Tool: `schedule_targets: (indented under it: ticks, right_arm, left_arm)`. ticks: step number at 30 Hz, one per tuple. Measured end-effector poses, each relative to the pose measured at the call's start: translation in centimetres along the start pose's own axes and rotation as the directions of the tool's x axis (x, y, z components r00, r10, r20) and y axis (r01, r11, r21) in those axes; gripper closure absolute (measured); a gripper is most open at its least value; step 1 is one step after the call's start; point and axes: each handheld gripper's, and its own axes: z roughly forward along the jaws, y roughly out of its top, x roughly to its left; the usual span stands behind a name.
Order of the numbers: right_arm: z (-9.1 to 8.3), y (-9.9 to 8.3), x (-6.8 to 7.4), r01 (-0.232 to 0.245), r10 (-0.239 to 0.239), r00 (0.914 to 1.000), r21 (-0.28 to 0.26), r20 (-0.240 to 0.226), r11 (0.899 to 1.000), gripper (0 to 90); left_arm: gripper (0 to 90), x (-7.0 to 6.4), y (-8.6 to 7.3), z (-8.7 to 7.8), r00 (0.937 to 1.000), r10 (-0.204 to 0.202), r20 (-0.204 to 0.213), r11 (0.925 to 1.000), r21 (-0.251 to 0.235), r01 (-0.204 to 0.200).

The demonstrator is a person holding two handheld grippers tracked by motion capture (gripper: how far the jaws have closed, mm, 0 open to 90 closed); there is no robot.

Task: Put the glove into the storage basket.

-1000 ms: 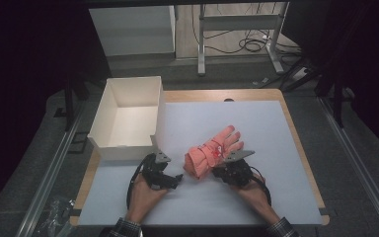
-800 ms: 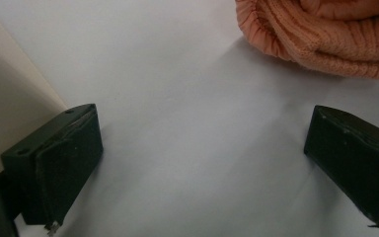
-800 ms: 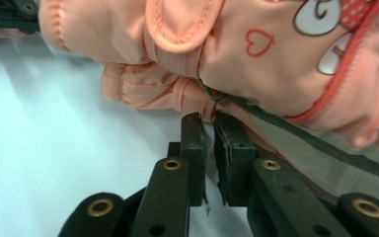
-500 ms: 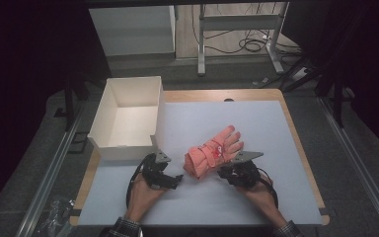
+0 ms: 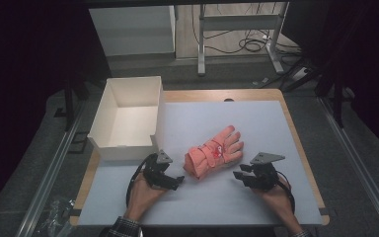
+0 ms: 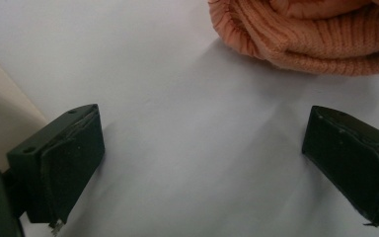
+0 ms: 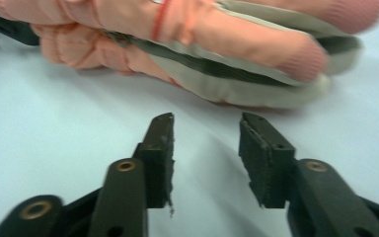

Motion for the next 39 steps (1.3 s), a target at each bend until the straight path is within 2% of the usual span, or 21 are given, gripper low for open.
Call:
schedule_targets:
  ticks: [5, 10, 15, 17, 20, 23, 24, 26, 39]
  right_arm:
    - [-0.9, -1.0, -1.3, -0.012, 0.012, 0.9993, 0.0, 0.037, 1.0, 43.0]
    - [-1.6, -1.8, -2.1, -0.02, 0.02, 0.9981, 0.002, 0.059, 1.0, 36.1]
    - [-2.0, -2.5, -2.8, -0.021, 0.02, 0.996, 0.005, 0.088, 1.0, 29.8]
    - [-2.0, -2.5, -3.1, -0.04, 0.039, 0.9971, 0.014, 0.066, 0.999, 26.3]
    - [-1.8, -2.5, -3.0, -0.031, 0.029, 0.9976, 0.03, 0.063, 0.999, 23.0]
    - [-1.5, -2.5, -2.3, 0.034, -0.04, 0.9932, 0.056, 0.11, 0.998, 21.9]
    - [-1.5, -2.5, -2.1, 0.042, -0.048, 0.9916, 0.058, 0.12, 0.997, 19.9]
    - [-1.4, -2.5, -2.3, 0.02, -0.027, 0.9917, 0.061, 0.125, 0.998, 17.8]
    - [-1.4, -2.6, -2.3, 0.023, -0.03, 0.9914, 0.056, 0.127, 0.998, 17.8]
  left_arm:
    - [3.0, -0.1, 0.1, -0.1, 0.9998, 0.003, 0.018, 1.0, -0.007, -0.003]
    - [1.5, -0.2, 0.2, -0.3, 0.999, -0.007, 0.044, 0.9999, -0.012, 0.008]
    - [0.5, -0.5, 0.6, -0.5, 0.9985, 0.008, 0.053, 0.9999, -0.014, -0.008]
    - [0.2, -0.8, 0.9, -0.6, 0.9982, 0.018, 0.056, 0.9998, -0.011, -0.018]
    - [0.0, -0.9, 1.3, -0.7, 0.9975, 0.032, 0.063, 0.9994, -0.013, -0.031]
    - [0.0, -1.0, 1.7, -0.9, 0.9969, 0.04, 0.068, 0.9992, -0.012, -0.039]
    - [0.0, -1.0, 1.9, -1.0, 0.9964, 0.053, 0.066, 0.9986, -0.011, -0.052]
    - [0.0, -1.1, 2.3, -1.2, 0.9961, 0.051, 0.072, 0.9987, -0.012, -0.05]
    - [0.0, -1.8, 4.8, -2.3, 0.9894, 0.103, 0.102, 0.9942, 0.022, -0.106]
